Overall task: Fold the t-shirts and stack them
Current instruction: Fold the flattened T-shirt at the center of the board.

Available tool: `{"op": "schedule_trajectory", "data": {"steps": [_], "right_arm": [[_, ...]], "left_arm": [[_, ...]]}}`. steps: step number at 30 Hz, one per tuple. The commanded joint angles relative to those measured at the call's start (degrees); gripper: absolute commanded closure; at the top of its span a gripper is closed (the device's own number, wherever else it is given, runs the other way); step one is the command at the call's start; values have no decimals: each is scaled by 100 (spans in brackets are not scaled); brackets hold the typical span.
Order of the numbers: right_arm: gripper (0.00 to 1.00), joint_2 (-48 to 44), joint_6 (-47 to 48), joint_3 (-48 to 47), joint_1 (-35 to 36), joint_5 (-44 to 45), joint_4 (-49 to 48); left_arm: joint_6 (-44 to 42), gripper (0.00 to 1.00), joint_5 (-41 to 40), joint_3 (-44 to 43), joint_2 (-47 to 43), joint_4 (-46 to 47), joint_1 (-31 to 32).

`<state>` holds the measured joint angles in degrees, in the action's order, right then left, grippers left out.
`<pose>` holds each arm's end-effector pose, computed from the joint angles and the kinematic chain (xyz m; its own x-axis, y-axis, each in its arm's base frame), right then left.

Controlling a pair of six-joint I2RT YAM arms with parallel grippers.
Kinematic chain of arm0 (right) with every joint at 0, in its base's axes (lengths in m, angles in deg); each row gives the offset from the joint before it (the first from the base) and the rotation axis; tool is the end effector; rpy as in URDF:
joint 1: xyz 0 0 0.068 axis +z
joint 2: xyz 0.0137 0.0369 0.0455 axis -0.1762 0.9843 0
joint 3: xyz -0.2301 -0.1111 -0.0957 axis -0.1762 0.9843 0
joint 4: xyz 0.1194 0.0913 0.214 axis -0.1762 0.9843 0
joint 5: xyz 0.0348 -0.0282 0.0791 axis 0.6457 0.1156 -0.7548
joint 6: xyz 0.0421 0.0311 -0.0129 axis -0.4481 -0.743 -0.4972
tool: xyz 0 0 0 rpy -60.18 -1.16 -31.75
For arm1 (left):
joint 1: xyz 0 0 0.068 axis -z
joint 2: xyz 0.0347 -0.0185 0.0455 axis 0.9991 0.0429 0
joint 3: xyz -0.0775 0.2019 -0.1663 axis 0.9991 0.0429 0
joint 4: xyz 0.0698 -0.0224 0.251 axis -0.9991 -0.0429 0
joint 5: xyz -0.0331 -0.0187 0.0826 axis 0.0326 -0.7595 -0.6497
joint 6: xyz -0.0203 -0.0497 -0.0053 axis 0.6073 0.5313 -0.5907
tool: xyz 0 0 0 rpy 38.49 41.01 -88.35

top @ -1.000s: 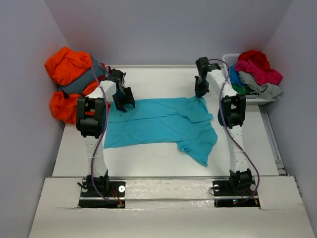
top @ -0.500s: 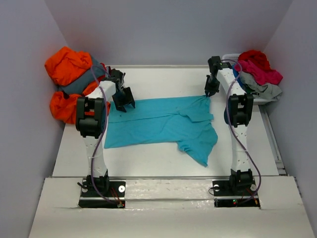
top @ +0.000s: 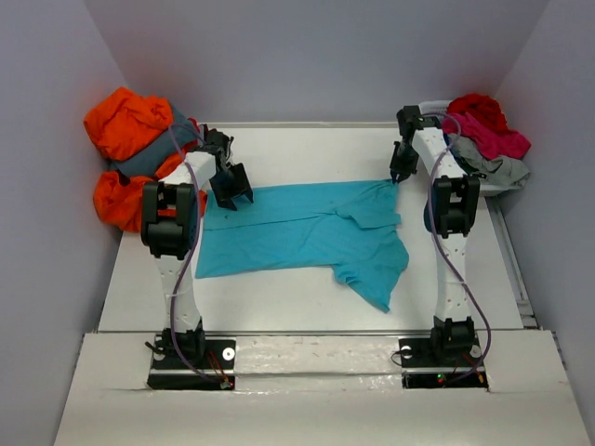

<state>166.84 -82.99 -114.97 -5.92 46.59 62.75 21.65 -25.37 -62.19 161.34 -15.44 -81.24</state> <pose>0.5183 0.0347 0.1848 -0.9081 0.2937 -0.2984 0.3046 0.9524 0.0106 0.4469 -0.0578 0.1732 -0.9118 -0.2724 -0.3074 -0.1543 0.9207 -0.3585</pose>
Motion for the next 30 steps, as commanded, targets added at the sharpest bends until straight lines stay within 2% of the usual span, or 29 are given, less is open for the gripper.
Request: {"op": "schedule_trajectory", "data": {"steps": [1, 14, 22, 30], "right_arm": [[82, -117, -102, -81, -212, 353, 148], [83, -275, -366, 86, -502, 529, 218], [85, -794, -489, 420, -555, 424, 130], [92, -812, -480, 175, -660, 749, 376]], "left_arm": [[-90, 32, -205, 176, -11, -357, -59], [-117, 32, -214, 123, 33, -401, -112], [-117, 32, -205, 132, 33, -401, -112], [-108, 34, -82, 324, -46, -322, -226]]}}
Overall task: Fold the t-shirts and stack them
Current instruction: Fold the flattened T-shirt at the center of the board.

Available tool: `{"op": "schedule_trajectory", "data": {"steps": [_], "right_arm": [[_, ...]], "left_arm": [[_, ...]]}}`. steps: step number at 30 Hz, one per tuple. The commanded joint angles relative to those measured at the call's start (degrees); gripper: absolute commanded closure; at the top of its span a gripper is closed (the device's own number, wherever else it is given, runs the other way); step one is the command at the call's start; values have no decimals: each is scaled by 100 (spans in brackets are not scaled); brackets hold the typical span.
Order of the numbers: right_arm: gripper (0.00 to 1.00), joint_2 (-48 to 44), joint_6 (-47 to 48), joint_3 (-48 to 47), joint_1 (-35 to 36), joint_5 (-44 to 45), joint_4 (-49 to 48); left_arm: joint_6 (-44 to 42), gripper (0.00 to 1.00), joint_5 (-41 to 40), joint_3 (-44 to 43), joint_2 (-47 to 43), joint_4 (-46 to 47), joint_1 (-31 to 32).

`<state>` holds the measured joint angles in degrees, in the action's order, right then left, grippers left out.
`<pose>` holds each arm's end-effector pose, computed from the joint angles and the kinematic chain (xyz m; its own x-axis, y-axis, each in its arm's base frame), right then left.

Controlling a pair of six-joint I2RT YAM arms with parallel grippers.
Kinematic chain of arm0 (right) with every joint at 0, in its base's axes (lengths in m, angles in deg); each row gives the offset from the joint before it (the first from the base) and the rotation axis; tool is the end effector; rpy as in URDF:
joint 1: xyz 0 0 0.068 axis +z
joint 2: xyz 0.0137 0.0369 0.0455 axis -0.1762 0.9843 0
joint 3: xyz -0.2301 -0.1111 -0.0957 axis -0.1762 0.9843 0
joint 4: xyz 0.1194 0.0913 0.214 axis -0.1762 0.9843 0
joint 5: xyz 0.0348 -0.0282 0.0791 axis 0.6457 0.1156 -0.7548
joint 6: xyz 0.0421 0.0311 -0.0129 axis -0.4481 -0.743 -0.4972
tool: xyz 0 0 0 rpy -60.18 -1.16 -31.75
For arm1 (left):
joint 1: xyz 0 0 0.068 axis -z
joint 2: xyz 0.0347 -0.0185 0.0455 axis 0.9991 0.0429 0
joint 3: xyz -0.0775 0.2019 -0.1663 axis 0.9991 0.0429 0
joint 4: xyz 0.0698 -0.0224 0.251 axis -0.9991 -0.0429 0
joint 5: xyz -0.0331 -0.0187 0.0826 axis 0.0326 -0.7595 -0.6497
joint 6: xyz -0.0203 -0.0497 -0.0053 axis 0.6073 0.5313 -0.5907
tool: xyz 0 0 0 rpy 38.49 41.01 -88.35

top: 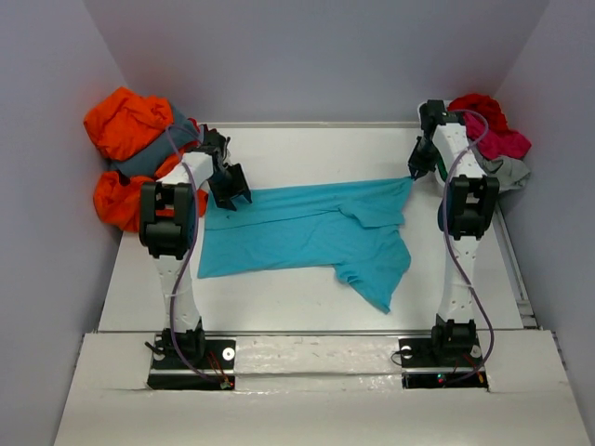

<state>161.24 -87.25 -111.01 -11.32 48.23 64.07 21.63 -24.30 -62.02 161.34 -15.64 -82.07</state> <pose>0.5033 -0.0149 0.2128 -0.8397 0.4436 -0.3133 0.4640 0.8858 0.0106 0.4467 -0.0519 0.1723 -0.9124 -0.2831 -0.2955 -0.1631 0.9138 -0.3720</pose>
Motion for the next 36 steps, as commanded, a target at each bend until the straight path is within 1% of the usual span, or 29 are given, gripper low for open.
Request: {"op": "schedule_trajectory", "data": {"steps": [1, 6, 8, 9, 10, 12, 14, 16, 23, 28, 31, 36], "right_arm": [[92, -209, -45, -265, -120, 646, 289], [92, -164, -10, -257, -120, 515, 263], [85, -156, 7, -257, -120, 436, 254], [78, -156, 16, -257, -120, 427, 272], [65, -156, 25, -257, -120, 410, 289], [51, -173, 34, -248, -120, 409, 324], [26, -260, 69, -187, -120, 331, 316], [17, -409, 69, -116, -120, 278, 254], [17, -726, 60, 86, 134, 199, 377], [17, -1087, 121, 551, 293, -65, 342], [17, -1306, 192, 885, 538, -450, 325], [17, -1518, 262, 1448, 890, -698, 272]], "left_arm": [[-97, 33, -163, 342, -72, -284, -213], [-114, 33, -171, 474, -143, -231, -275], [-106, 33, -171, 475, -143, -223, -275], [-106, 33, -163, 475, -143, -223, -275], [-106, 33, -171, 466, -134, -223, -275], [-106, 33, -171, 440, -117, -240, -275], [-97, 33, -154, 387, -90, -249, -275], [-106, 34, -145, 360, -73, -258, -275], [-88, 34, -119, 229, 120, -240, -275], [-97, 33, -101, -218, 437, -319, -275], [-79, 33, -57, -553, 639, -398, -389], [-62, 33, -4, -966, 894, -539, -565]]}}
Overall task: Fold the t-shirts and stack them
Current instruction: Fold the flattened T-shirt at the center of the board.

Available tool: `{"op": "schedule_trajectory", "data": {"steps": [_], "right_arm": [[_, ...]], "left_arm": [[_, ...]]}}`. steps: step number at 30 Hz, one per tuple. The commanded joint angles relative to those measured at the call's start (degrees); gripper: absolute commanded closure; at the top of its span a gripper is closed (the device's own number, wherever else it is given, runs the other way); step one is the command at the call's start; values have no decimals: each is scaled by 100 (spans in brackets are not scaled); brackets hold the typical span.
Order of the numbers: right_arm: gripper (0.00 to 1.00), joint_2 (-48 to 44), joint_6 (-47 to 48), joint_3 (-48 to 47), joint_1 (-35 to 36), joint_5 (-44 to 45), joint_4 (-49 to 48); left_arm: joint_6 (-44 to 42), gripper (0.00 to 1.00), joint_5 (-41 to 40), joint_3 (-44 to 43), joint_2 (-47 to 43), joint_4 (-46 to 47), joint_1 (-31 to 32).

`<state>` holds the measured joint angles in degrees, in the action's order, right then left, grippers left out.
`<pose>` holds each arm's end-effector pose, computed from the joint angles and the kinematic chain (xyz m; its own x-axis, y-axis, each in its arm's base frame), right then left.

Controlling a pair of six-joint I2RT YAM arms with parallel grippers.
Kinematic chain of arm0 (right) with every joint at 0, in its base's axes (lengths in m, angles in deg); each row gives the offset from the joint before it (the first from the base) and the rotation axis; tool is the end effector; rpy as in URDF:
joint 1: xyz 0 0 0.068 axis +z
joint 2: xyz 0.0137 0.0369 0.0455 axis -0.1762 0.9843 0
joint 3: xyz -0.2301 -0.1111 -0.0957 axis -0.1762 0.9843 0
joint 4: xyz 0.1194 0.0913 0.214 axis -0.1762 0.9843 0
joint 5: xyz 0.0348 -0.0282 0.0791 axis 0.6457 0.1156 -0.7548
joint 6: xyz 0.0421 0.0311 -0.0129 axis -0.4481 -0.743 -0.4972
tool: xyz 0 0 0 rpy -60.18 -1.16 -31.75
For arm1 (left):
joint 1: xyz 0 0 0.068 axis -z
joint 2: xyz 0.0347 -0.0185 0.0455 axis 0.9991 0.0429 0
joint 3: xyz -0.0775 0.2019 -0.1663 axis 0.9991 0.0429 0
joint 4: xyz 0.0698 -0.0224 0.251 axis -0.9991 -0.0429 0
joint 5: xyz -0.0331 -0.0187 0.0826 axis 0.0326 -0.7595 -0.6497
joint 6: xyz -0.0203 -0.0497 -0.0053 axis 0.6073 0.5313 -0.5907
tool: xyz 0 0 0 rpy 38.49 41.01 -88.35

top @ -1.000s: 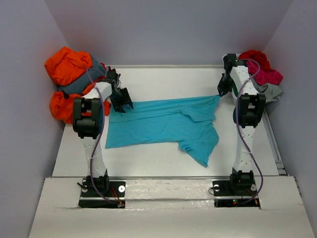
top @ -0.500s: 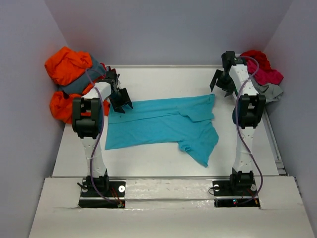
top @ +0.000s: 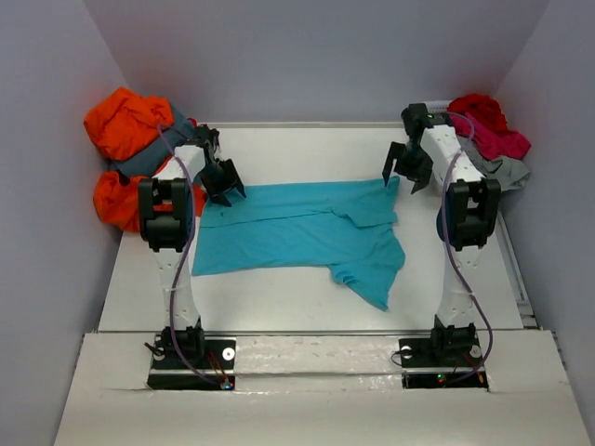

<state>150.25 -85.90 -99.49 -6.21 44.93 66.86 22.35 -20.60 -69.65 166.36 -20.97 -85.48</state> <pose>0.4608 0.0291 0.2441 -0.9069 0.3461 -0.2404 0.3496 0.9365 0.0294 0.4657 -0.0280 0.1689 -0.9127 -0.3402 -0.2263 -0.2253 0.8811 -0.4157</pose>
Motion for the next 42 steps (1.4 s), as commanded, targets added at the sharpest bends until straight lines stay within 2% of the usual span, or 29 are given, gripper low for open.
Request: {"op": "schedule_trajectory", "data": {"steps": [1, 10, 18, 28, 32, 37, 42], "right_arm": [[17, -445, 118, 375, 449, -559, -51], [18, -463, 56, 1095, 950, -974, -245], [18, -374, 65, 1851, 1135, -1159, -474], [18, -1112, -31, 3643, 1135, -1300, -939], [18, -1384, -84, 4058, 1135, -1229, -975], [17, -1421, -137, 3857, 1135, -1089, -1010], [17, -1552, -269, 2874, 1135, -1010, -870]], "left_arm": [[-143, 33, -348, -308, 426, -23, -285], [-195, 33, -207, -643, 664, -155, -470], [-204, 33, -172, -494, 567, -76, -470], [-222, 33, -172, -494, 506, -85, -470], [-231, 33, -171, -459, 488, -85, -470], [-222, 33, -136, -424, 488, -58, -523], [-248, 33, -137, -380, 436, -67, -523]]}}
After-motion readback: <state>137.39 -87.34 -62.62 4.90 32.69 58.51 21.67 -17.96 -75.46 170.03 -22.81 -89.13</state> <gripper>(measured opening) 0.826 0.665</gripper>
